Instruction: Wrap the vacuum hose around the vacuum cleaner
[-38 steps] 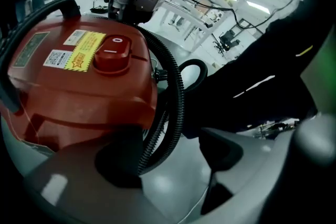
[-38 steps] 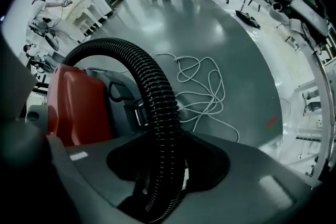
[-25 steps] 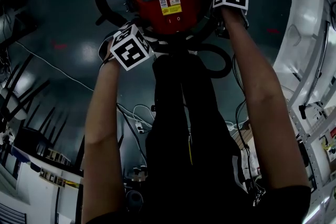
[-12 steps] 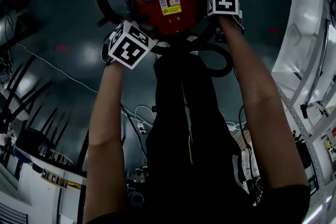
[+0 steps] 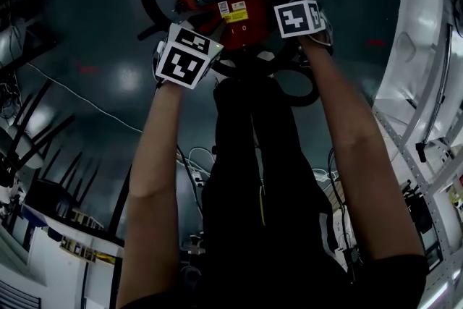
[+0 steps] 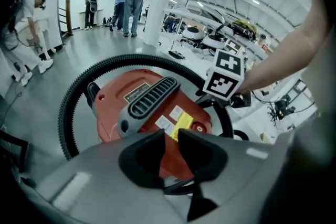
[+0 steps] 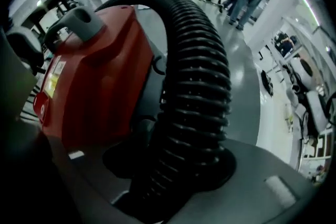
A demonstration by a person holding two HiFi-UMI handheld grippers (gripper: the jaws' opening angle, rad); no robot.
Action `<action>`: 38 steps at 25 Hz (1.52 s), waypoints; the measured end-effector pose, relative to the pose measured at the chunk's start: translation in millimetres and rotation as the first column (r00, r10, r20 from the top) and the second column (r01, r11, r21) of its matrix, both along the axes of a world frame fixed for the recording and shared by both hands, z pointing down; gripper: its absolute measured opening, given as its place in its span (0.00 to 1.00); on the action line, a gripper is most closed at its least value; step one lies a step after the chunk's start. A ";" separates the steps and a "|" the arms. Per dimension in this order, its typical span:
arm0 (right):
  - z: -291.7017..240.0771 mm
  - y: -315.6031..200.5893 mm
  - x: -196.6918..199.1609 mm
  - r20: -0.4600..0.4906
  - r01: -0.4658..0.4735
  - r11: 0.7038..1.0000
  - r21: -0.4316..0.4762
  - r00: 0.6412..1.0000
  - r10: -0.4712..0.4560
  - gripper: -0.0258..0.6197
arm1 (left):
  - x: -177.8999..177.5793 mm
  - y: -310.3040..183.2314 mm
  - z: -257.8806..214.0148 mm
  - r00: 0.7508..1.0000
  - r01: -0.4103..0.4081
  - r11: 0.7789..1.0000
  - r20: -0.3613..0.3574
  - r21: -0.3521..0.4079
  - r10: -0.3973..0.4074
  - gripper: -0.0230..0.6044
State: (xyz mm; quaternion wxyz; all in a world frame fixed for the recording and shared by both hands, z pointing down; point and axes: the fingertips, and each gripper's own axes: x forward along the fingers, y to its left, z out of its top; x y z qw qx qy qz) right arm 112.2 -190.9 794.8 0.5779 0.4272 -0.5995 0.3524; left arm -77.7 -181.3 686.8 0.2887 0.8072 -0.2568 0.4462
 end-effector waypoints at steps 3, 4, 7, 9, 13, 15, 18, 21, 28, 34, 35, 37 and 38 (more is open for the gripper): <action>-5.2 6.4 -9.8 0.011 0.055 0.998 0.017 0.998 -0.055 0.42 | 3.4 3.9 4.4 0.998 -0.042 0.999 0.038 0.001 0.042 0.17; -6.2 7.9 -12.2 0.014 0.068 0.997 0.025 0.998 -0.068 0.42 | 4.9 6.0 5.8 0.998 -0.051 0.999 0.045 -0.002 0.051 0.17; -9.9 7.0 -13.4 0.002 0.071 0.996 0.049 0.997 -0.071 0.42 | 6.6 8.9 8.8 0.997 -0.052 0.999 0.063 -0.006 0.053 0.17; -11.2 5.2 -10.6 0.002 0.044 0.997 0.055 0.999 -0.044 0.38 | 6.2 9.7 9.3 0.996 -0.047 0.999 0.070 -0.003 0.047 0.17; -15.1 -4.7 -4.0 -0.005 0.041 0.995 0.086 0.999 -0.041 0.40 | 5.3 11.8 8.2 0.996 -0.056 0.998 0.073 -0.001 0.056 0.17; -22.1 -15.0 -4.5 0.001 0.045 0.991 0.127 0.999 -0.045 0.45 | 4.2 13.1 8.7 0.995 -0.059 0.998 0.076 0.002 0.059 0.17; -32.3 -29.4 -5.9 -0.011 0.084 0.981 0.176 0.996 -0.083 0.49 | 4.1 13.5 7.8 0.996 -0.047 0.999 0.076 0.014 0.046 0.17; -43.1 -42.3 -6.9 -0.071 0.164 0.957 0.239 0.986 -0.151 0.50 | 9.0 14.0 3.8 0.996 -0.049 0.999 0.070 0.019 0.048 0.17; -55.0 -69.7 -4.4 -0.097 0.170 0.923 0.344 0.985 -0.145 0.55 | 7.6 3.9 -4.8 0.997 -0.040 0.995 0.067 0.087 0.034 0.18; -68.9 -89.8 -21.1 -0.121 0.289 0.867 0.407 0.957 -0.263 0.36 | 10.2 -1.1 -10.0 0.999 -0.016 0.995 0.046 0.097 0.012 0.19; -64.7 -90.3 -19.2 -0.126 0.285 0.875 0.392 0.958 -0.256 0.34 | 10.5 -1.3 -9.9 0.999 -0.018 0.995 0.047 0.098 0.013 0.19; -52.6 -91.7 -6.3 -0.118 0.216 0.914 0.343 0.975 -0.186 0.31 | 9.9 -2.7 -9.1 0.999 -0.019 0.995 0.048 0.101 0.014 0.19; -46.4 -92.5 3.4 -0.119 0.172 0.933 0.314 0.983 -0.142 0.30 | 9.0 -3.9 -8.7 0.999 -0.018 0.995 0.048 0.102 0.013 0.19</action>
